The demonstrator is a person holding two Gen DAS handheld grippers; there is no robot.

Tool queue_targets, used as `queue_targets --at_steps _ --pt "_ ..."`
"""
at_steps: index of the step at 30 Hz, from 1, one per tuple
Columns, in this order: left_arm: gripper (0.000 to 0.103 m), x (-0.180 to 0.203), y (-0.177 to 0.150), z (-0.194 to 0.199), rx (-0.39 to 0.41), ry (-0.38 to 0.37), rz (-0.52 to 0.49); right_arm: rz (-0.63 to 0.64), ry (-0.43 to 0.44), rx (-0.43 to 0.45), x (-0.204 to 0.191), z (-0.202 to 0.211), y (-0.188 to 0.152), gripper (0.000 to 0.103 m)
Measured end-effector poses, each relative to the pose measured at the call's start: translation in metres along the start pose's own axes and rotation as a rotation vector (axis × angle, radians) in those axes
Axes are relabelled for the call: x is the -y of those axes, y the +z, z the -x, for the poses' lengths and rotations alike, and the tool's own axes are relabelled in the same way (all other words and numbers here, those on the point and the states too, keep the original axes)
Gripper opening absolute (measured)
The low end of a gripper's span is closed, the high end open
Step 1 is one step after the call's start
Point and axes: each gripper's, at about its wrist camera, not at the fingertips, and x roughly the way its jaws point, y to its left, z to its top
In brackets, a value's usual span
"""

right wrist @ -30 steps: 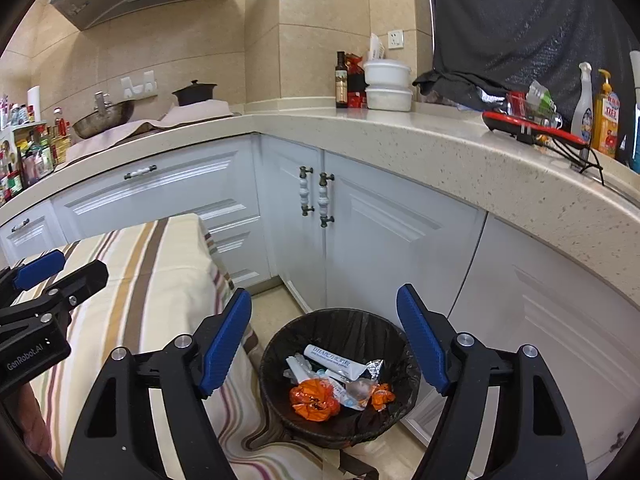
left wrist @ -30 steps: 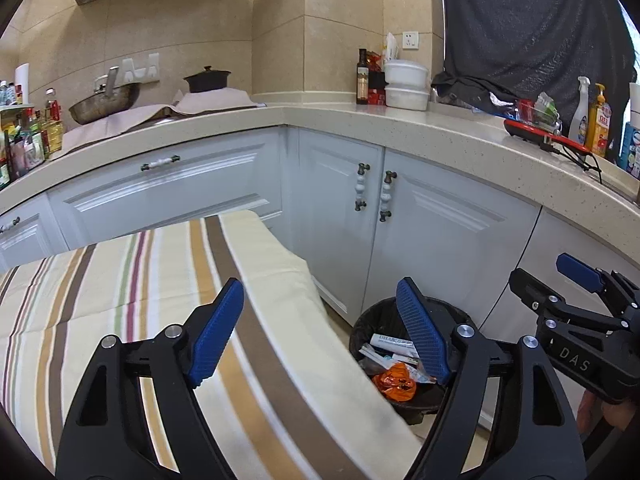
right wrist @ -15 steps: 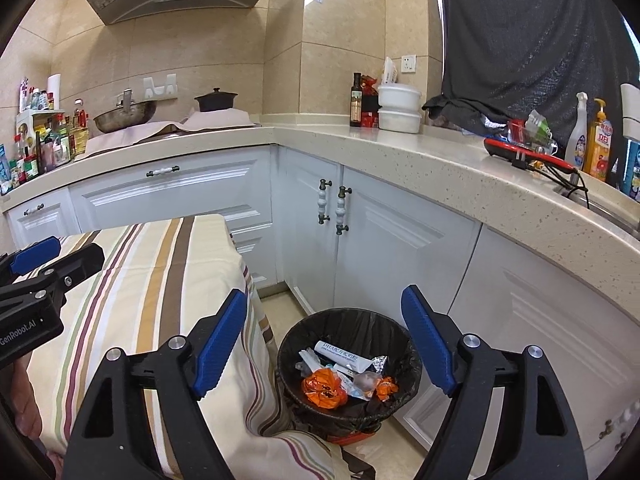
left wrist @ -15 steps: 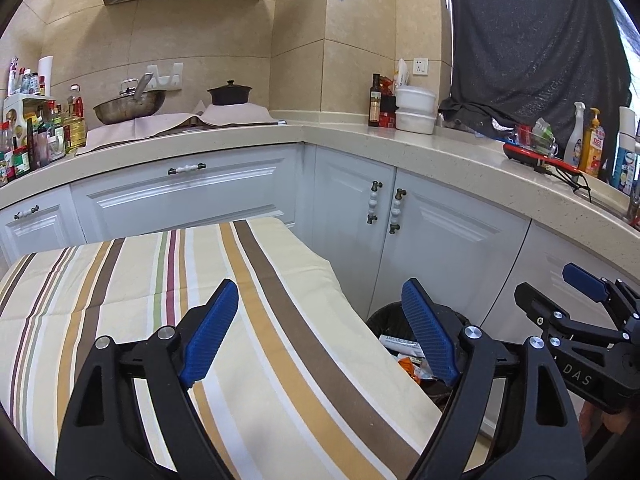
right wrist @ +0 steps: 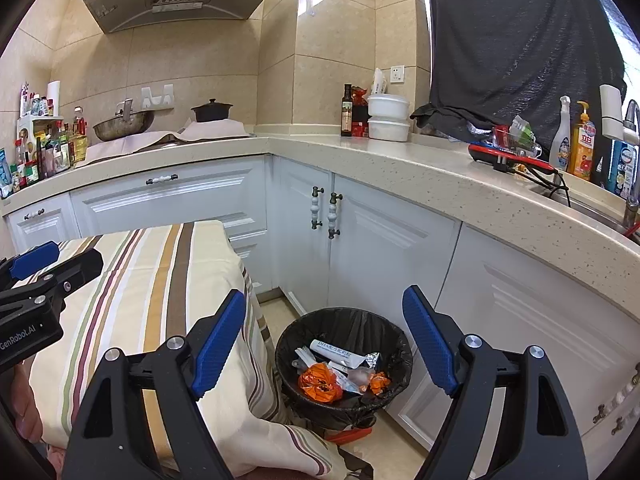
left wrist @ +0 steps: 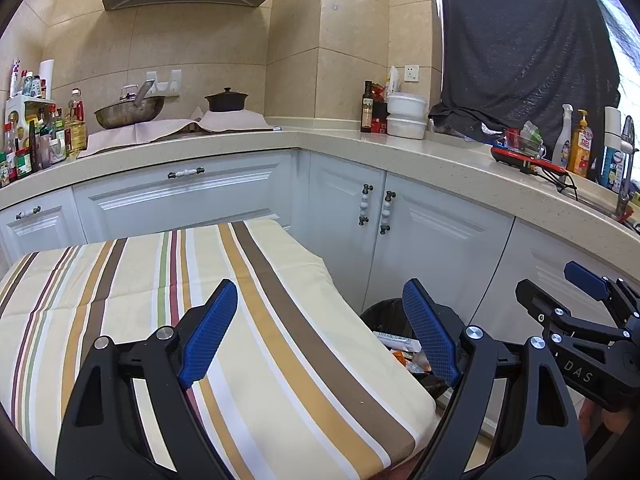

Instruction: Collect trash

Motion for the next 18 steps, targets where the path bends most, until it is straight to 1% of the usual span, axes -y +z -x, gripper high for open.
queue_targets --at_steps 18 --pt "0.083 0.0009 -0.0032 0.0047 -0.003 0.001 0.001 0.001 0.000 0.011 -0.0011 0.0046 -0.0012 0.079"
